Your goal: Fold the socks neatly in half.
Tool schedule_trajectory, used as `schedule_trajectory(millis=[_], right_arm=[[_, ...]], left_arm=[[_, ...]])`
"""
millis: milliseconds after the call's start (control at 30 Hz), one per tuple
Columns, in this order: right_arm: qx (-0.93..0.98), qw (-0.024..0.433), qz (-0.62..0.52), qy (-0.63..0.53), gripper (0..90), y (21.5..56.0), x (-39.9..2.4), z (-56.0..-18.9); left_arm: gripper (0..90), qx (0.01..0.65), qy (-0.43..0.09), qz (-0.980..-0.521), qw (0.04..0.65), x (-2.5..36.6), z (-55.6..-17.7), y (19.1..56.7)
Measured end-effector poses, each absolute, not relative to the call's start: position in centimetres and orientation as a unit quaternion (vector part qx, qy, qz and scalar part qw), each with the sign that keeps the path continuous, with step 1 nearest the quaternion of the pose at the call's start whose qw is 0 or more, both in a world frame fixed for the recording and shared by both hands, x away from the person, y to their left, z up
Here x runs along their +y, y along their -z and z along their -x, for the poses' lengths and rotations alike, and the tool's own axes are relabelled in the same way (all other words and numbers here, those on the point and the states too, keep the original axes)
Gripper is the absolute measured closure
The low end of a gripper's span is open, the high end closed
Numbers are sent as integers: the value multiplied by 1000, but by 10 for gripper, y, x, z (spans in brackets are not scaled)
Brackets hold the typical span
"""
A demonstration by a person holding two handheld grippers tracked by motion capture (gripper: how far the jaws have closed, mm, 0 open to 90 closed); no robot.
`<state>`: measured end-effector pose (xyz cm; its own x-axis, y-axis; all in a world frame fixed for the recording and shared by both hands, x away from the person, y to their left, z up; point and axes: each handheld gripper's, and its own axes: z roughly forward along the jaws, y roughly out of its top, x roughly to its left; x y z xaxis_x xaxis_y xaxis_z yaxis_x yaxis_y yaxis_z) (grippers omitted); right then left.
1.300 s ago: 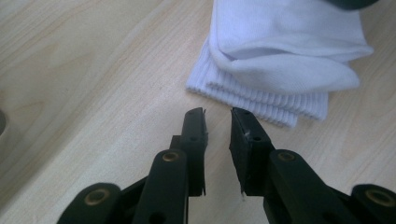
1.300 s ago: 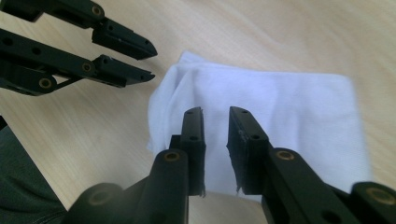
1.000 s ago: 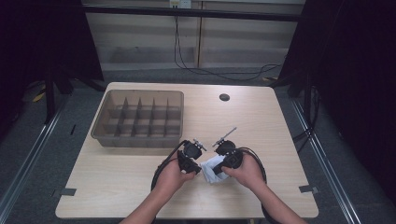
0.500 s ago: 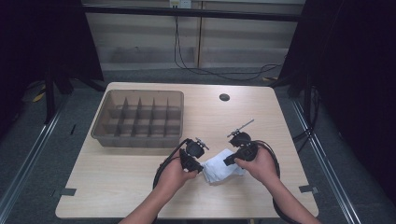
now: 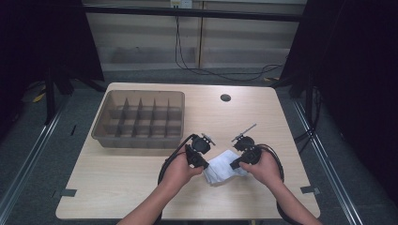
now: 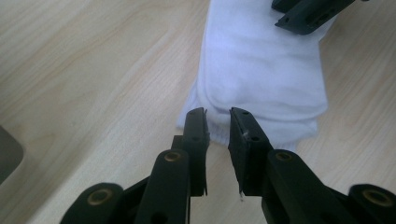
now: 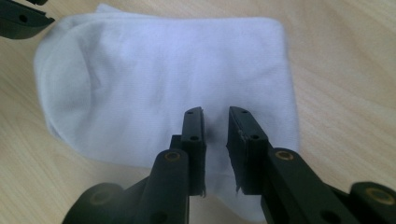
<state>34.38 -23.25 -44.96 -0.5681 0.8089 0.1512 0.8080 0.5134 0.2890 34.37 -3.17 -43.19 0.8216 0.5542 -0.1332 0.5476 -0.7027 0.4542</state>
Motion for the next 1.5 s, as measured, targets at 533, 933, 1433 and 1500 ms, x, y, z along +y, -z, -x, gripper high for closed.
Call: schedule_trajectory(millis=[533,933,1433,1500], right_arm=[[855,18,-487,-177,817,438,-248,-348],[859,16,-487,-157,834,453,-250,-347],[859,17,-490,-149,820,456,-247,-353],[856,17,-492,-156,810,456,-247,-352]], left_arm=[[762,291,9,-921,259,-57,-344,438],[786,278,11,-934,225,-65,-339,454],[803,272,6,-937,217,-61,-336,457],[803,272,6,-938,217,-61,-336,457]])
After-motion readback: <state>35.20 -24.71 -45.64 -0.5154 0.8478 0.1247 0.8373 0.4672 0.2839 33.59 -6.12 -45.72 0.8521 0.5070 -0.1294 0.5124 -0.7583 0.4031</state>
